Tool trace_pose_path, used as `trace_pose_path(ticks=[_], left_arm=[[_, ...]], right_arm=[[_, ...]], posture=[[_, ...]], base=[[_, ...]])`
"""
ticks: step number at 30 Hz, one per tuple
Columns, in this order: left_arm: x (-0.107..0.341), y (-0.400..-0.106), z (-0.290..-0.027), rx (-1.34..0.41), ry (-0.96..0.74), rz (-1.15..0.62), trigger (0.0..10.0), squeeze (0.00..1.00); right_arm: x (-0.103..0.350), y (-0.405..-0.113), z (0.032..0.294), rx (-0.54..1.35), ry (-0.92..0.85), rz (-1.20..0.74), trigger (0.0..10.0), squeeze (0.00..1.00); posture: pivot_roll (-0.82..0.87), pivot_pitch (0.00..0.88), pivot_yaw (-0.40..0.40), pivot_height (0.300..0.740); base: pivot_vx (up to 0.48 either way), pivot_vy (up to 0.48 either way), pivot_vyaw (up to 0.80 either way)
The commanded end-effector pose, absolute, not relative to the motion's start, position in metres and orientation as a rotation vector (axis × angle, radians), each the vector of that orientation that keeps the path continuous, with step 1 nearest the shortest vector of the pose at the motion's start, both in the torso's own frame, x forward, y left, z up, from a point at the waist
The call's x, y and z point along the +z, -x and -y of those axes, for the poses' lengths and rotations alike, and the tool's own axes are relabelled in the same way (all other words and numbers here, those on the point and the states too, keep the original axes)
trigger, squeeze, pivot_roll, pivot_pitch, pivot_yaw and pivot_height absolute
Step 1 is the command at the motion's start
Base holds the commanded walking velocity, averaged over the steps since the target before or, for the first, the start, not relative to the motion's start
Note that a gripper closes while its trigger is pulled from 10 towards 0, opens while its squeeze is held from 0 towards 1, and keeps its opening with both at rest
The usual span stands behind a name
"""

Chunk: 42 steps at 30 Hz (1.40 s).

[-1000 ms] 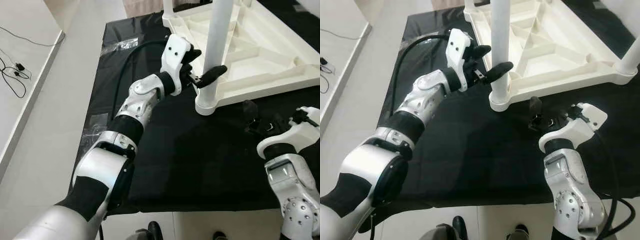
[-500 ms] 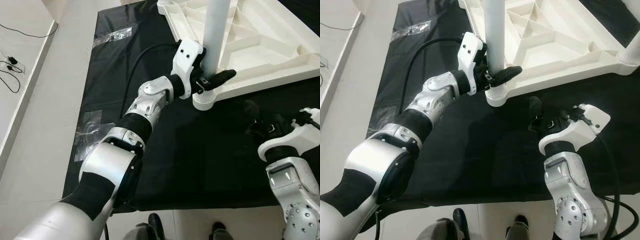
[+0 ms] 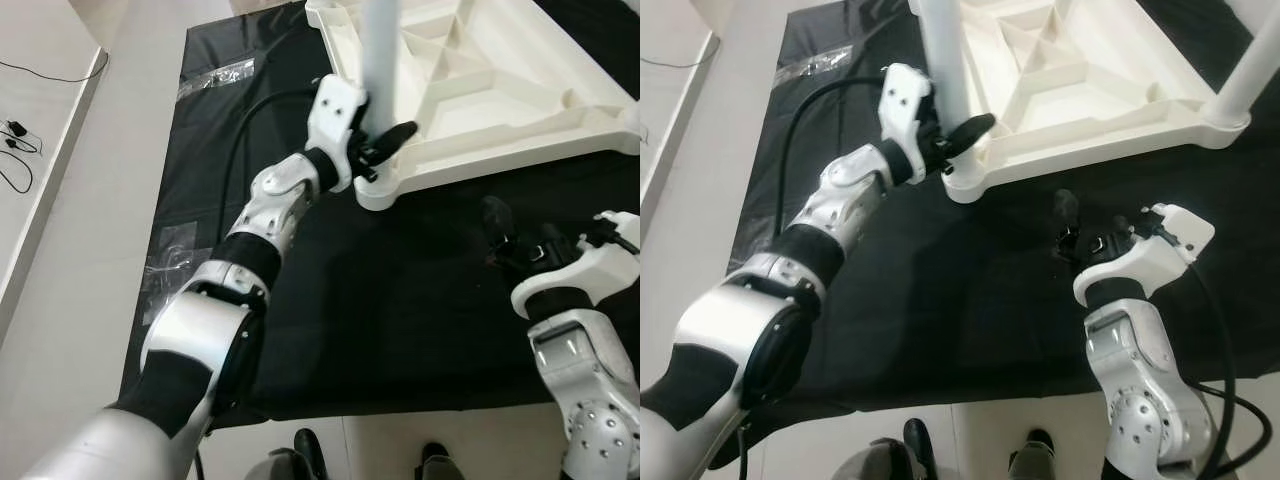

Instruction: Building children table

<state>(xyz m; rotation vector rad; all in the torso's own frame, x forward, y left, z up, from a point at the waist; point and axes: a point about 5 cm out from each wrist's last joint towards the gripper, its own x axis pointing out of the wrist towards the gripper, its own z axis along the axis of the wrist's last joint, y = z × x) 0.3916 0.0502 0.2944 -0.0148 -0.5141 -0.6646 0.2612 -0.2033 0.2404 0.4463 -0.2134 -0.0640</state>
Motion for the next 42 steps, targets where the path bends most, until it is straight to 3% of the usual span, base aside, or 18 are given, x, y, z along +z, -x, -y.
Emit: trace_pose_path(ticks=[1,9,23,25,35,42], left_arm=[[0.279,-0.379,-0.081,-0.516,0.033,0.549,0.0,0.0],[0.239,-0.319,-0.141,-0.222,-0.015,0.492,0.0,0.0],[0.233,-0.283,-0.193,0.101,-0.163,0.427,0.0,0.0],[0.227,-0.265,-0.207,0.206,-0.183,0.362,0.0,0.0],[0.202,-0.229,-0.226,0.288,-0.228,0.215,0.0,0.0],[0.168,-0.211,-0.249,0.369,-0.252,0.037,0.0,0.0]], right_arm=[[0.239,-0.265,0.204,-0.045,-0.424,0.215,10.0,0.0],[0.246,-0.284,0.201,0.02,-0.387,0.237,10.0,0.0],[0.243,-0.288,0.189,0.121,-0.358,0.221,10.0,0.0],[0.239,-0.287,0.189,0.136,-0.349,0.205,10.0,0.0],[0.23,-0.286,0.181,0.228,-0.325,0.16,10.0,0.0],[0.225,-0.275,0.155,0.456,-0.391,0.115,10.0,0.0]], posture=[[-0.12,0.289,0.12,0.74],[-0.04,0.245,0.078,0.74],[-0.05,0.226,0.078,0.74],[-0.04,0.232,0.078,0.74],[-0.02,0.241,0.069,0.74],[-0.02,0.251,0.064,0.74]], base=[[0.0,0.0,0.0],[0.0,0.0,0.0],[0.0,0.0,0.0],[0.0,0.0,0.0],[0.0,0.0,0.0],[0.0,0.0,0.0]])
